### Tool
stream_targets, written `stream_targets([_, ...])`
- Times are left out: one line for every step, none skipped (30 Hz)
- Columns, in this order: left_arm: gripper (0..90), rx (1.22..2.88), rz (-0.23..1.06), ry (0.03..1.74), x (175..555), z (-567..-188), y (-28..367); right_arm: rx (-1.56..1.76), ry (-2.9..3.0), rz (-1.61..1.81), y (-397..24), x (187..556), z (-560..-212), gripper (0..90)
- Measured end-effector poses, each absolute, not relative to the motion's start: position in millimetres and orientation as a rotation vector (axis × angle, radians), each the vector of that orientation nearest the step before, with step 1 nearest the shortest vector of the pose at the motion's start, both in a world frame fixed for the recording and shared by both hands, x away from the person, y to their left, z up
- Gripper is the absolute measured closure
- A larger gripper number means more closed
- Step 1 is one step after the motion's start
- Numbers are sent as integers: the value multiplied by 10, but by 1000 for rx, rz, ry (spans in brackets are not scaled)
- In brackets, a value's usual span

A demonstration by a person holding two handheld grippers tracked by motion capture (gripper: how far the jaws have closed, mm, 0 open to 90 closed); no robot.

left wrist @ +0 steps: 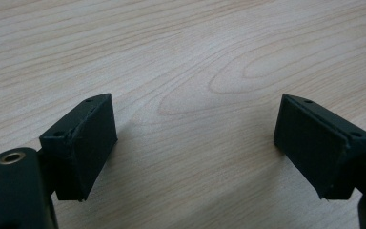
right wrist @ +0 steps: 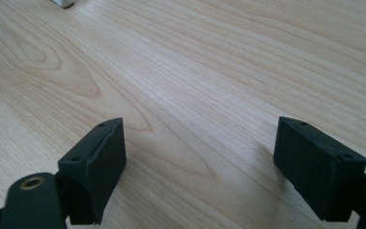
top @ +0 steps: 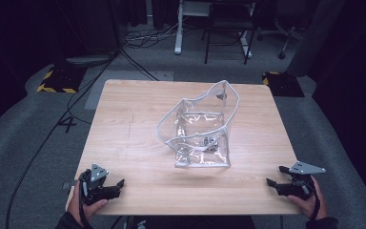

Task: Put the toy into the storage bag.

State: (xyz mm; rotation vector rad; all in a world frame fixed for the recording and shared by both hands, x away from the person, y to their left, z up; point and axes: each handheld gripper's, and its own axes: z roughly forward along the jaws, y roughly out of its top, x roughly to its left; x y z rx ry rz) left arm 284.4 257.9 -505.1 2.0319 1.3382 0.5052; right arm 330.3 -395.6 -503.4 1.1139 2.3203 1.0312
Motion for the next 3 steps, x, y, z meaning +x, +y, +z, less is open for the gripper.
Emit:
stream_targets([147, 2032, 505, 1337, 2845, -5051, 2579, 1114, 2321, 1032, -3956, 3302, -5034, 184])
stream_targets([147, 2033, 505, 1338, 2845, -5051, 2579, 1114, 2321, 1032, -3956, 3302, -5034, 184])
stream_targets([147, 2033, 505, 1338, 2845, -5051, 2579, 1114, 2321, 1033, -3956, 3302, -5034, 185])
